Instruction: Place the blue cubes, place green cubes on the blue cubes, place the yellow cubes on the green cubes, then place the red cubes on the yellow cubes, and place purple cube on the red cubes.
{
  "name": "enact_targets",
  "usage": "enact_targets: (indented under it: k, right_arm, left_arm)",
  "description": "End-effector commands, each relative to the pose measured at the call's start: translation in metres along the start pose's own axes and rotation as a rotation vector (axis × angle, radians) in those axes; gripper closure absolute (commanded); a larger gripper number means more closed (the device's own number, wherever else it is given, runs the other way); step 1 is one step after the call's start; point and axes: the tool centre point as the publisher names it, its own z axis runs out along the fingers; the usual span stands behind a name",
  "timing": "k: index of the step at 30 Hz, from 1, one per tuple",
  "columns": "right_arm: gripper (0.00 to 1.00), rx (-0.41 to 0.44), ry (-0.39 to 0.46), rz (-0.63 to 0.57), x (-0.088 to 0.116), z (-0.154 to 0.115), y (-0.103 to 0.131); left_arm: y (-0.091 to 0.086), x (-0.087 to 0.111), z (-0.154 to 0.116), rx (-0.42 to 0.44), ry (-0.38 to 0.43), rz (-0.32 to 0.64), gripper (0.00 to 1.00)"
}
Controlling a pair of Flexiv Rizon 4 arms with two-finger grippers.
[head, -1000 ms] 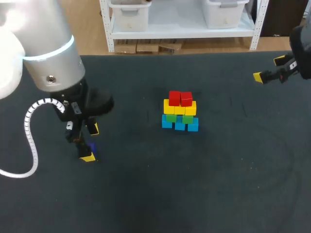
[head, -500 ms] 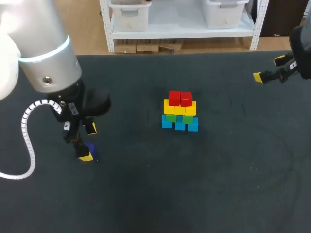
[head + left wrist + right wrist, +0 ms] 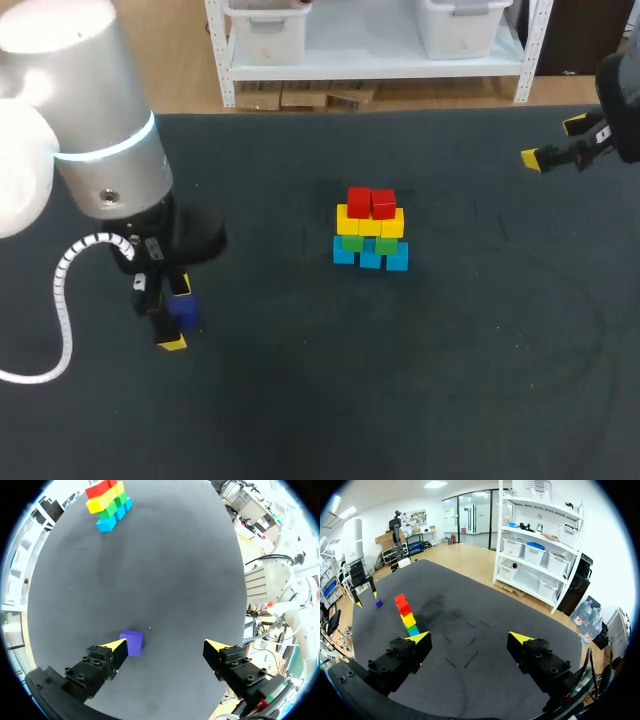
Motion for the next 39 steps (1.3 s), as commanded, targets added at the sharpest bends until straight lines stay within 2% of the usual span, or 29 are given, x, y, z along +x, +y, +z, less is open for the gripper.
enact_targets:
  k: [1,14,21,31,35,36,38,39]
  right_arm:
    - [0.00,-0.005,-0.001,-0.001,0.000,0.000,-0.001]
    - [0.00,-0.005,-0.001,-0.001,0.000,0.000,-0.001]
    - [0.00,-0.005,-0.001,-0.001,0.000,0.000,-0.001]
    - [0.00,-0.005,-0.001,-0.001,0.000,0.000,-0.001]
    - [0.00,-0.005,-0.001,-0.001,0.000,0.000,-0.001]
    - [0.00,-0.005,-0.001,-0.001,0.000,0.000,-0.001]
    - [0.00,-0.005,-0.001,-0.001,0.000,0.000,-0.001]
    - [0.00,-0.005,-0.001,-0.001,0.000,0.000,-0.001]
  left_arm:
    - [0.009,-0.001,0.010,0.010,0.019,0.020,0.00]
    - [0.020,-0.003,0.011,-0.060,0.059,0.044,0.00]
    - [0.027,0.009,0.021,-0.074,0.084,0.016,0.00]
    - [0.031,0.010,0.022,-0.109,0.091,0.025,0.00]
    - [0.034,0.010,0.022,-0.119,0.092,0.015,0.55]
    - [0.034,0.010,0.022,-0.120,0.092,0.014,0.63]
    - [0.035,0.010,0.023,-0.122,0.093,0.012,1.00]
    - [0.036,0.010,0.024,-0.116,0.097,0.008,1.00]
